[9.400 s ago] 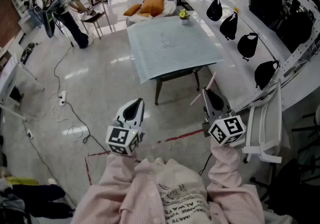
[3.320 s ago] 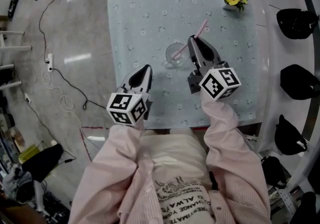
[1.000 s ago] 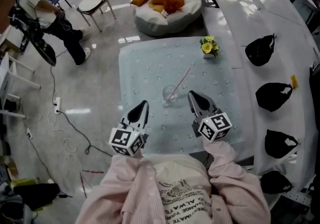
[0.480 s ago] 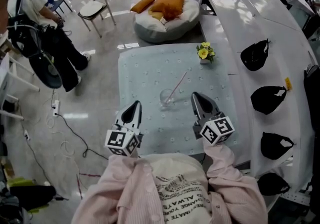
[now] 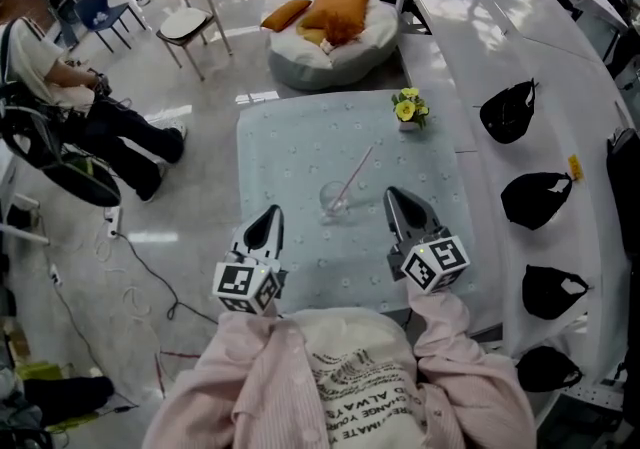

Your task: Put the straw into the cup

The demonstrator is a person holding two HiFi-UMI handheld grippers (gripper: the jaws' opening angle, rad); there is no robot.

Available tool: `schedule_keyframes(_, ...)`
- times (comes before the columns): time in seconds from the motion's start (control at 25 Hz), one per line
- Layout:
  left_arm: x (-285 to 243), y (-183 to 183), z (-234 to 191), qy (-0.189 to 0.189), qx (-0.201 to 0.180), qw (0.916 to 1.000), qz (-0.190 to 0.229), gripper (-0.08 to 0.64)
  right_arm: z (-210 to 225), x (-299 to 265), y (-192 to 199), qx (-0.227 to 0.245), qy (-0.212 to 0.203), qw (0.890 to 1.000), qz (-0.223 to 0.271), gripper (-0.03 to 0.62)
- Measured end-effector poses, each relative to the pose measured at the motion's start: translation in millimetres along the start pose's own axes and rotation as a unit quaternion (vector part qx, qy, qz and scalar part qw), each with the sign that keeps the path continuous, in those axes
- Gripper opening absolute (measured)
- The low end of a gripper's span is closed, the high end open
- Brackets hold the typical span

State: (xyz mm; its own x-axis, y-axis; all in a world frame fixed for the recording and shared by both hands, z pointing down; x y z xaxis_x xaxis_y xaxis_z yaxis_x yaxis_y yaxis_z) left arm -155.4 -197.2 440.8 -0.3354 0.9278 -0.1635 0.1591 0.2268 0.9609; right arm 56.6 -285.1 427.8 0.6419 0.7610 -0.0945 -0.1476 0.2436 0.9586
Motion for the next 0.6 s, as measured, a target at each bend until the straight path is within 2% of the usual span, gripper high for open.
schedule_keyframes(0.6,6.2,9.5,-3.2,-0.007,0.008,0.9999,-0.011,-0.002,0.2,5.9,4.6,0.007,0.007,1.0,-0.004,0.0)
Point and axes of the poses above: the fingertips, and each gripper's own axes: x backward along the fingers, z to its right, y out of its underside, the point moved 1 cm from there along x, backward along the fingers, and after that the axes turned 9 degrees about y, right-handed, at the moved point
